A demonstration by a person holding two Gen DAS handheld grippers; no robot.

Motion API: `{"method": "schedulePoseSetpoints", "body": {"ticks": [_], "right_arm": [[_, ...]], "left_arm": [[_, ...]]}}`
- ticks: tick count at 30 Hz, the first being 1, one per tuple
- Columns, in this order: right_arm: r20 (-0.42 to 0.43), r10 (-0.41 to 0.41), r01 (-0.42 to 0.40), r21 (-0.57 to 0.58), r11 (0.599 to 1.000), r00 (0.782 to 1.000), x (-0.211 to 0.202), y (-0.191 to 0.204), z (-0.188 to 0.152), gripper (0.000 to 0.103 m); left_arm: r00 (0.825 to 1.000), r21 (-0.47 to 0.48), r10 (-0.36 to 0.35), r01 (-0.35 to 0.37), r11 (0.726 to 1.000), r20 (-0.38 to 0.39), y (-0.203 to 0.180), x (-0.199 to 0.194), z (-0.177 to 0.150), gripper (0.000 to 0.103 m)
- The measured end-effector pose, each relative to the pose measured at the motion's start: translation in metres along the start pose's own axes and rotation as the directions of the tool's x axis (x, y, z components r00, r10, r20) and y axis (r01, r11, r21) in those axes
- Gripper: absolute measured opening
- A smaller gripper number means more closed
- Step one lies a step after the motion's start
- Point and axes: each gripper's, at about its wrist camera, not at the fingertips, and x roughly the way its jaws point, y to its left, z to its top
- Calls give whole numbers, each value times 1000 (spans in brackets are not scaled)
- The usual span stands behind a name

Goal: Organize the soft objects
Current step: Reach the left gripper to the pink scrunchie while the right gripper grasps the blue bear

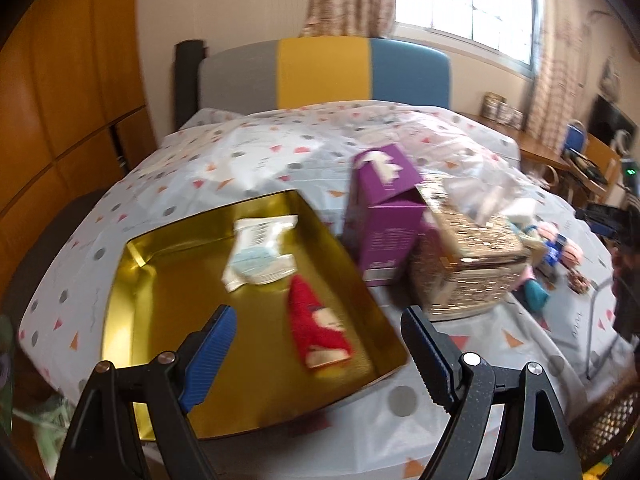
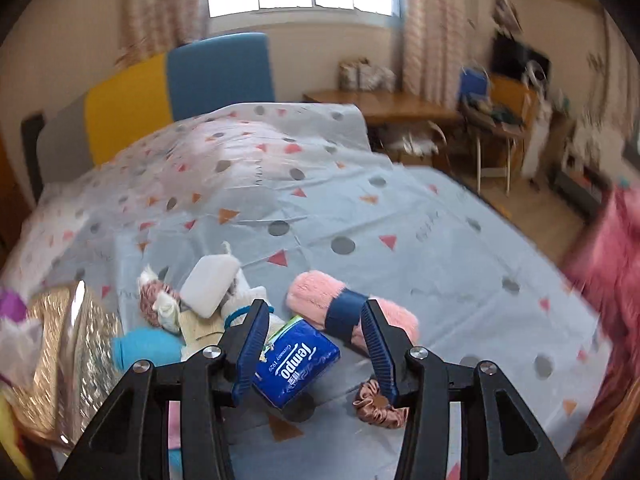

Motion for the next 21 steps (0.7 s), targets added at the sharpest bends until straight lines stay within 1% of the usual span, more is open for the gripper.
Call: {"method": "schedulePoseSetpoints", "body": {"ticks": [2,3,6,9,10,12,13,14,17,19,21], "right_arm": [[-18,-8,8,37,999,1000,1,-10,0,48],[-37,15,-13,65,998,999,3,-15,-1,48],[-92,115,-104,118,988,989,8,-19,-4,48],[-154,207,-190,117,975,966,17,-8,-7,48],[-178,236,-221,101,970,955,20,-2,-9,48],[-241,299,-290,71,954,923,26,12,-15,48],[-282,331,-330,53,943,900,29,21,-19,48],[-311,347,-356,29,934,885,31,29,-22,48],[-401,360,-408,-39,912,842,38,53,-35,48],[-440,352,-417,-58,907,826,44,63,-42,49],[-466,368,-444,-62,894,805,47,72,-46,49]], "left_arm": [[999,18,-41,41,999,-9,-11,2,1,85],[998,26,-56,56,998,-14,-16,3,2,85],[997,73,-77,78,994,-27,-34,6,1,85],[994,96,-102,107,990,-49,-46,10,-2,85],[992,99,-111,116,988,-58,-49,11,-3,85],[990,103,-124,130,986,-68,-54,12,-5,85],[989,105,-128,135,985,-71,-55,14,-6,85],[988,106,-138,145,984,-74,-56,14,-6,85],[983,101,-166,174,979,-82,-58,15,-8,85],[981,100,-175,184,978,-87,-60,16,-8,85],[978,93,-192,199,976,-84,-62,16,-8,85]]}}
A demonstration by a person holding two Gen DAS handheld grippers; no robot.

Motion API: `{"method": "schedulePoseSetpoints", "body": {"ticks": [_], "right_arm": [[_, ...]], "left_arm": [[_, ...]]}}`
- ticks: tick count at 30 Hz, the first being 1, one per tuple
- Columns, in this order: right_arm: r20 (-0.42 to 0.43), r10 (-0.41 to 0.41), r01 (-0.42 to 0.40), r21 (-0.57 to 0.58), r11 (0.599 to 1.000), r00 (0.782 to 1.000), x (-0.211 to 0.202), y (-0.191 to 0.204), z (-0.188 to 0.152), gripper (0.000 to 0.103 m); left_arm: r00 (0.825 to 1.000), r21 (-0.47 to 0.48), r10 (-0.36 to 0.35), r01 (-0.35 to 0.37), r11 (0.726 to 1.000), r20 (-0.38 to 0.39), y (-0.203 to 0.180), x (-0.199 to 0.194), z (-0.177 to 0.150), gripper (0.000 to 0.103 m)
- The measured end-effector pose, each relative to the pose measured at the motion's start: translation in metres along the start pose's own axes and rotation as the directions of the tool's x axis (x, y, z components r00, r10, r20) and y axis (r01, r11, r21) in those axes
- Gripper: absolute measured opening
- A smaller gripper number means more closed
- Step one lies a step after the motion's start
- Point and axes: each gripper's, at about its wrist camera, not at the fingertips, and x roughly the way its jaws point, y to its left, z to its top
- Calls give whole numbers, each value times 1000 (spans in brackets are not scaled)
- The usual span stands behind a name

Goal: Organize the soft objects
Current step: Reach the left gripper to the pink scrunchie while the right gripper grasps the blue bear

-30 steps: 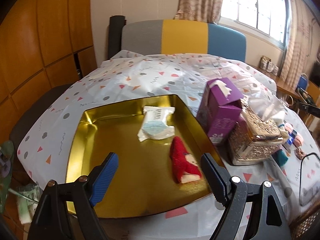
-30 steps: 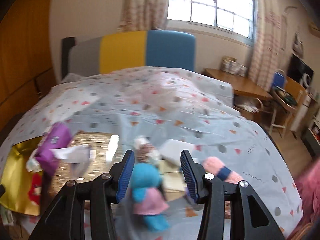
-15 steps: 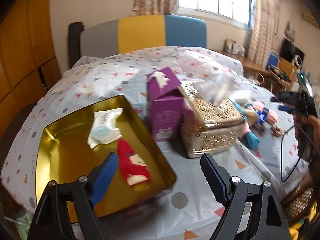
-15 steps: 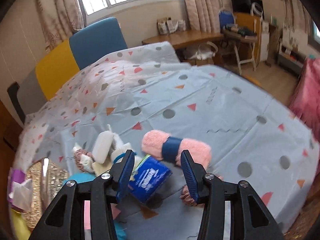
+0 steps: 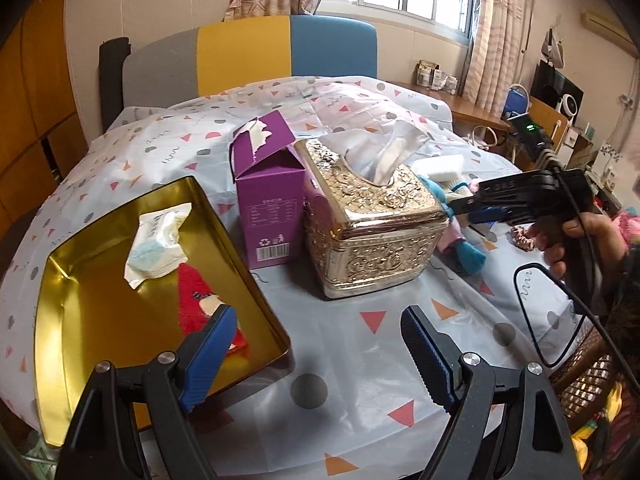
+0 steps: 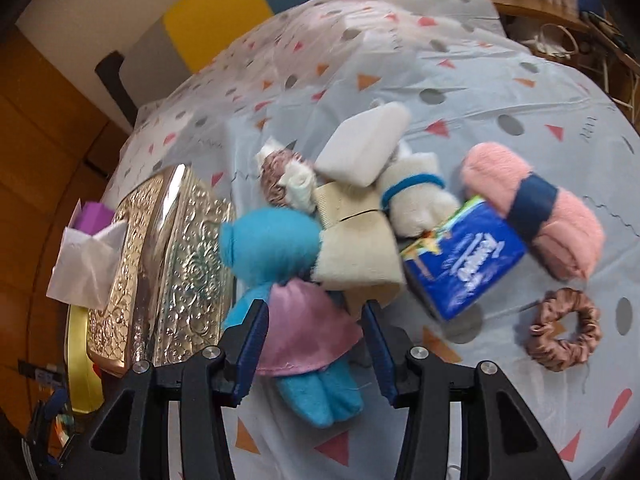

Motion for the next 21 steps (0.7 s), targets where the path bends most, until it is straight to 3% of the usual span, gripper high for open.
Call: {"method": "schedulePoseSetpoints", "body": {"ticks": [3,9,11,13,19,21], "right_arm": [[-39,12,-12,-4,1000,999,15,8,3,49],[-72,-40,37,-38,999,997,37,13,8,54],[-90,-18,12,-65,998,996,39,15,8,36],[-95,-46,35,-113,993,994,38,21,5,27],[-109,-129,122,-72,990,986,17,4,-9,24],[-122,-139,134,-49,990,983,13,-2,-12,26]], "left_arm": [[1000,0,-27,27,1000,3,-2,0,1,85],[996,30,-81,80,996,34,-8,-9,12,85],[995,45,-88,86,995,49,-11,-13,19,85],[993,62,-102,98,993,61,-15,-19,31,85],[987,87,-144,138,987,73,-31,-25,94,85],[977,62,-207,204,977,45,-40,-18,122,84]]}}
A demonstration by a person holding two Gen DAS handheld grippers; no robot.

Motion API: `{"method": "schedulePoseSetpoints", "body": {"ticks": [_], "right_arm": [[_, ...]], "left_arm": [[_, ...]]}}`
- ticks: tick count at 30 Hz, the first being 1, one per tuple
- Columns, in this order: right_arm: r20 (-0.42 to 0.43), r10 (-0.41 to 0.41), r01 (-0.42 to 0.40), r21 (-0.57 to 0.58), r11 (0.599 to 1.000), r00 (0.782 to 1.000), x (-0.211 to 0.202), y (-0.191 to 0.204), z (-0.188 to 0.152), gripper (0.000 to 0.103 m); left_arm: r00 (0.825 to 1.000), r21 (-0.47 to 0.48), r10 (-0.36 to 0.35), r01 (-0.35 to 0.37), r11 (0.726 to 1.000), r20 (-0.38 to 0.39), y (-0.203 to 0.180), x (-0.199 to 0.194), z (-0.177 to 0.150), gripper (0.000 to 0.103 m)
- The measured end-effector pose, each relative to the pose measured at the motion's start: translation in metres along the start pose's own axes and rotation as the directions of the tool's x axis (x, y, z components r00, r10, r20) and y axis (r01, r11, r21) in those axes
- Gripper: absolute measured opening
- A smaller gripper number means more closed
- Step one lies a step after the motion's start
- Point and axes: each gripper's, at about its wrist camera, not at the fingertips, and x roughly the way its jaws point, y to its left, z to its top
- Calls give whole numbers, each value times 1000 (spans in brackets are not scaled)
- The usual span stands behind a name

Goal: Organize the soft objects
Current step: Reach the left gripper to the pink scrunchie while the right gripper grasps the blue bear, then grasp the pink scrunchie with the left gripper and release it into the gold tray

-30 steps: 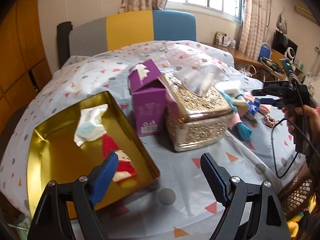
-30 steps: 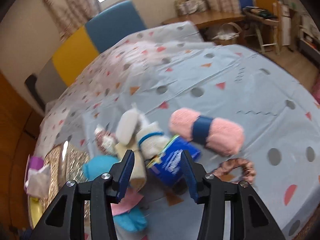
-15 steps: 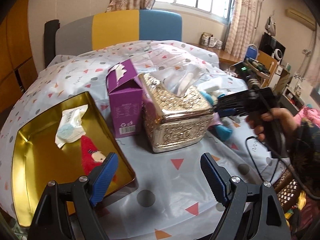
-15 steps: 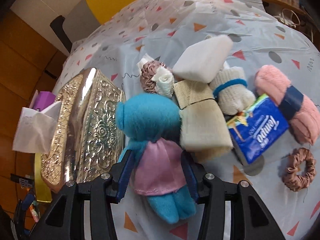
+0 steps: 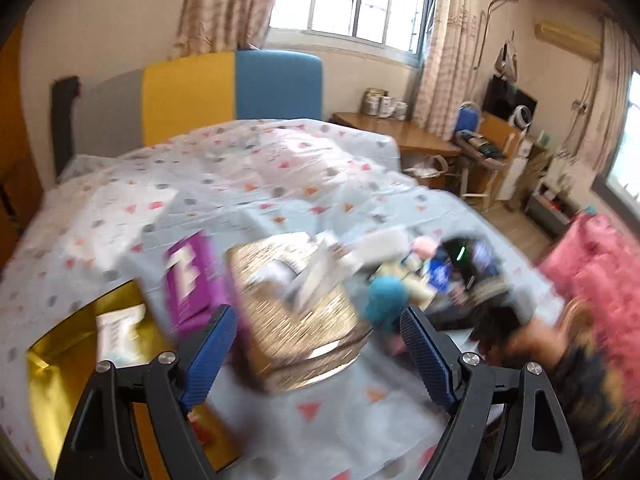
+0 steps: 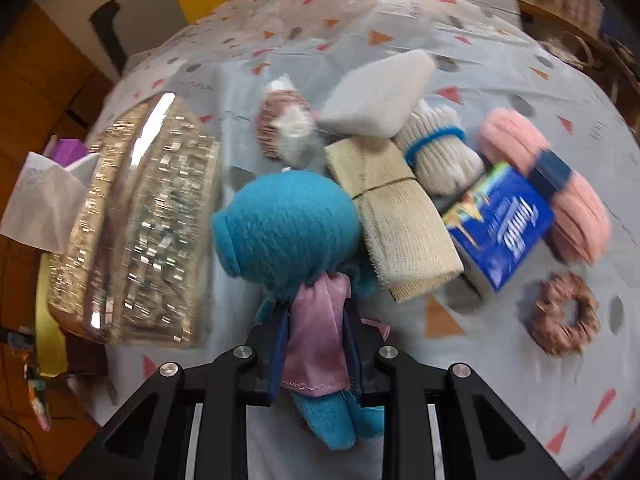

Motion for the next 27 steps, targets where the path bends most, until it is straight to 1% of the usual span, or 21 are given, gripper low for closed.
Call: {"method": "schedulePoseSetpoints", "body": {"ticks": [2,4,5,6,7,9,10,11,12,13,15,17,18,20,21,22,23,24,25,27], "right_arm": [[-10,2,-2,23,1000,1000,-1,-5,-3,28],[-19,10,-9,35,999,1000,-2,-11,-5,31],[-22,18,-17,47,999,1000,-2,-14,-6,32],[-22,25,-24,55,998,999,-3,-17,-6,32],[-21,27,-26,54,998,999,-3,-17,-6,32],[-25,22,-21,40,999,999,-2,-16,-6,32],[-26,19,-18,38,999,999,-2,-17,-6,33],[-27,21,-20,41,999,999,0,-14,-4,33],[-27,30,-29,51,998,999,-2,-20,-7,33],[-26,39,-37,61,997,999,-4,-25,-9,33],[-29,47,-45,68,997,998,-4,-28,-8,33],[-29,53,-50,77,996,998,-3,-31,-6,33],[-28,56,-53,81,995,998,-3,-32,-6,33],[-28,57,-55,84,995,998,-4,-34,-6,34],[-27,56,-54,86,995,998,-5,-34,-6,34],[-26,56,-54,88,995,998,-5,-35,-6,34],[-25,57,-54,91,994,998,-6,-37,-6,34],[-24,57,-55,96,994,998,-6,-37,-5,35],[-24,58,-56,99,994,998,-7,-39,-5,35],[-24,59,-56,106,993,998,-5,-39,-3,35]], "left_arm": [[999,-22,-40,40,999,-17,-6,13,24,84],[998,-35,-61,60,998,-27,-14,31,46,83],[997,-36,-65,64,997,-35,-20,43,58,81],[996,-37,-61,59,998,-59,-26,58,68,79],[995,-40,-63,60,997,-80,-31,69,75,77],[987,-53,-73,66,996,-146,-41,106,91,66],[983,-62,-67,57,996,-173,-45,120,95,63],[975,-74,-70,55,996,-210,-47,138,100,53],[968,-86,-77,57,995,-238,-48,153,102,39],[962,-103,-70,44,994,-263,-49,169,104,36],[946,-111,-40,4,994,-322,-50,199,106,35],[921,-124,-10,-41,991,-388,-47,227,106,35],[908,-126,-8,-49,991,-420,-45,238,104,35],[888,-149,1,-79,986,-460,-40,258,102,36],[877,-146,6,-87,986,-481,-40,266,101,36],[863,-132,17,-97,986,-504,-39,275,100,37],[856,-121,40,-119,985,-515,-39,282,99,37],[844,-100,69,-143,985,-532,-39,289,97,37],[837,-78,90,-156,985,-540,-39,295,96,37],[824,-16,173,-216,976,-540,-39,304,93,42]]}}
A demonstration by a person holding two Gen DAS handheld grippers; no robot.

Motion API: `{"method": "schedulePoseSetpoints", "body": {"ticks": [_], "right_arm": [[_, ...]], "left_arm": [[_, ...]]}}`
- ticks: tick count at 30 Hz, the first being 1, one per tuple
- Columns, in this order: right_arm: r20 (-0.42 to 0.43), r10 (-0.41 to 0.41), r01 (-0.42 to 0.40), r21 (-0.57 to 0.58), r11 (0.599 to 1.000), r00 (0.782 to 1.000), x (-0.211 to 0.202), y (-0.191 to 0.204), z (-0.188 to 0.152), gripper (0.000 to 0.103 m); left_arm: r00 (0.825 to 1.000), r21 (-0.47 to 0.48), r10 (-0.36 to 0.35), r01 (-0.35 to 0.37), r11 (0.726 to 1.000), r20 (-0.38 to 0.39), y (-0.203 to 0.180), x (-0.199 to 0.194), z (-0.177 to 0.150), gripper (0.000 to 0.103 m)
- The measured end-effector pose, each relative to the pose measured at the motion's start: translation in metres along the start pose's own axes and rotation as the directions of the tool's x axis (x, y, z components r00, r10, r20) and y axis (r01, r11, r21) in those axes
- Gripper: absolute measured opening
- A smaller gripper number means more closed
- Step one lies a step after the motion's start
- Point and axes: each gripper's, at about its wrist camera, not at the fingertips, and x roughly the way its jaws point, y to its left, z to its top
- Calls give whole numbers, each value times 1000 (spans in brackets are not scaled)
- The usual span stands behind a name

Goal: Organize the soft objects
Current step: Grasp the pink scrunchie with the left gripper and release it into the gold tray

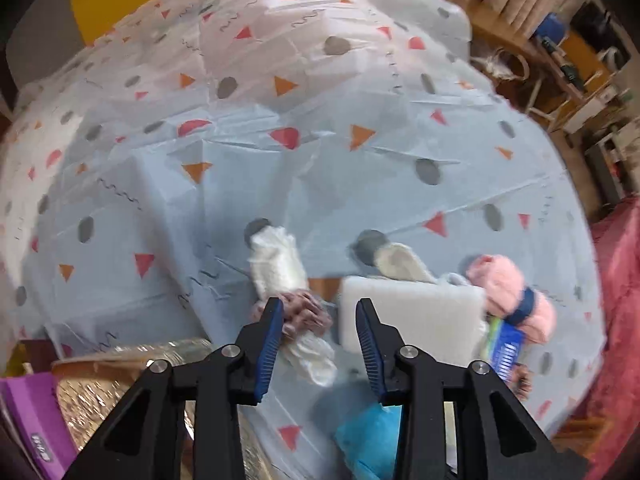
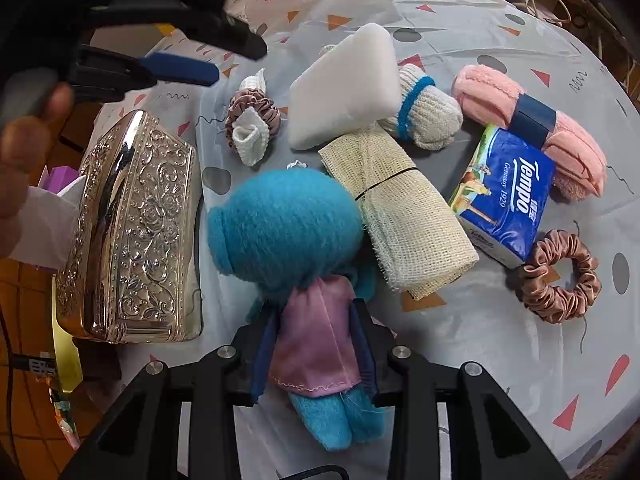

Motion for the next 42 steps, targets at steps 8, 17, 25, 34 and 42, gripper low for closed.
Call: {"method": "schedulePoseSetpoints", "body": {"ticks": [8,17,25,34,42], "right_arm": [[-1,-4,4,2,1000,1000,0,-6,4,35],[2,-29,29,-26,999,1000,11,3,3,35],[-7,-39,39,-39,999,999,19,13,0,36],[-7,-80,79,-74,994,997,37,26,-2,39],[2,-103,102,-100,990,995,45,33,-8,41]], "left_arm": [[992,70,96,-91,993,-78,-7,45,0,45],[999,124,30,-32,992,16,-9,24,-13,28],[992,28,-87,85,996,92,25,-42,4,28],[961,-98,-62,92,991,269,98,-110,6,28],[916,-300,65,62,952,395,224,-165,-47,28]]}}
